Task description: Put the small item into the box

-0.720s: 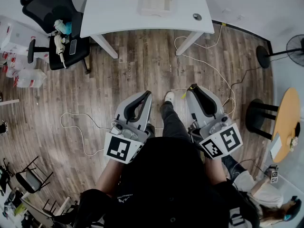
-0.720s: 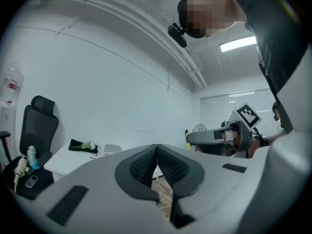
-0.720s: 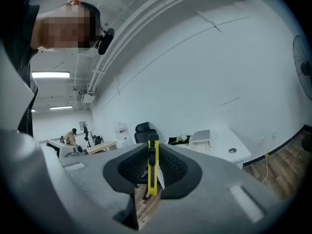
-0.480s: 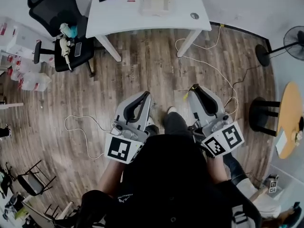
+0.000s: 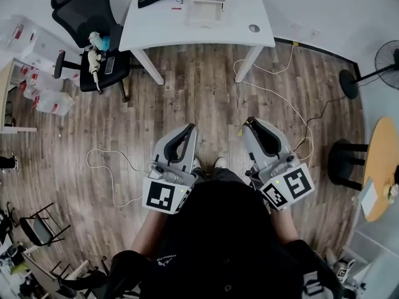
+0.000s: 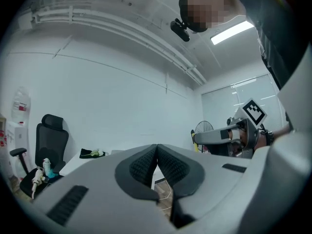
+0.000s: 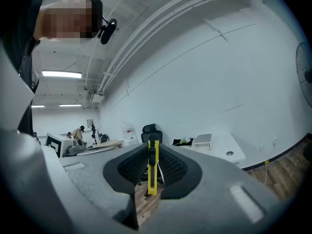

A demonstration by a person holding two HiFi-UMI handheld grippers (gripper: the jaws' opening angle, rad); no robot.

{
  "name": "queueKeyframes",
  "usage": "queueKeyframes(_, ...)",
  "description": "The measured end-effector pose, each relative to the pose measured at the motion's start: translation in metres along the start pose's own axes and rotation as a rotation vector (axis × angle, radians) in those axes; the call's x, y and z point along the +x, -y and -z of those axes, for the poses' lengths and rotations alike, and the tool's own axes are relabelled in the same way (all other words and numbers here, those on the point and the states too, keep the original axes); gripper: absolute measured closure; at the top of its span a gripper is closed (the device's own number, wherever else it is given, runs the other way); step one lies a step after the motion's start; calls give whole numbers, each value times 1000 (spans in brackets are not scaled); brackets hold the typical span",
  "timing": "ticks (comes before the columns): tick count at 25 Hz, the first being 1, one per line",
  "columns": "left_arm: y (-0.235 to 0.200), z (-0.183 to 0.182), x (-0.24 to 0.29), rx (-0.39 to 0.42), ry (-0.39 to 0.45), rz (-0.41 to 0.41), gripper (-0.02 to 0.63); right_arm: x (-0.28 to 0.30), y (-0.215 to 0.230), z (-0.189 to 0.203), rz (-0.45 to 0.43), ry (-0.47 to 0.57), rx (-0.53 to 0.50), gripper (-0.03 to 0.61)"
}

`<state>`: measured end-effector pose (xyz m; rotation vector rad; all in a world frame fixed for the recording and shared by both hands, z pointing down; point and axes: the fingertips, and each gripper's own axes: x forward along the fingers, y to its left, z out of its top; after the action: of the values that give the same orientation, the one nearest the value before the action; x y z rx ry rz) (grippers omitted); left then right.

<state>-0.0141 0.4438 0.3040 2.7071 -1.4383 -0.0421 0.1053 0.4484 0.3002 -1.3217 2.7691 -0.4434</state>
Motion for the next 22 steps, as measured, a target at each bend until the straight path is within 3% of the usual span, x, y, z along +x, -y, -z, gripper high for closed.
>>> queueKeyframes(9,63,-1,16,-16,3,3,609,-41,26,9,6,-7,-48,508)
queueKeyframes(12,69,2,22,39,2,-4,609,-51,35,7,3,8,-53,508)
queueKeyframes(22,61,2,47,44,11,4,609,-41,56,-12,27,71,-52,508)
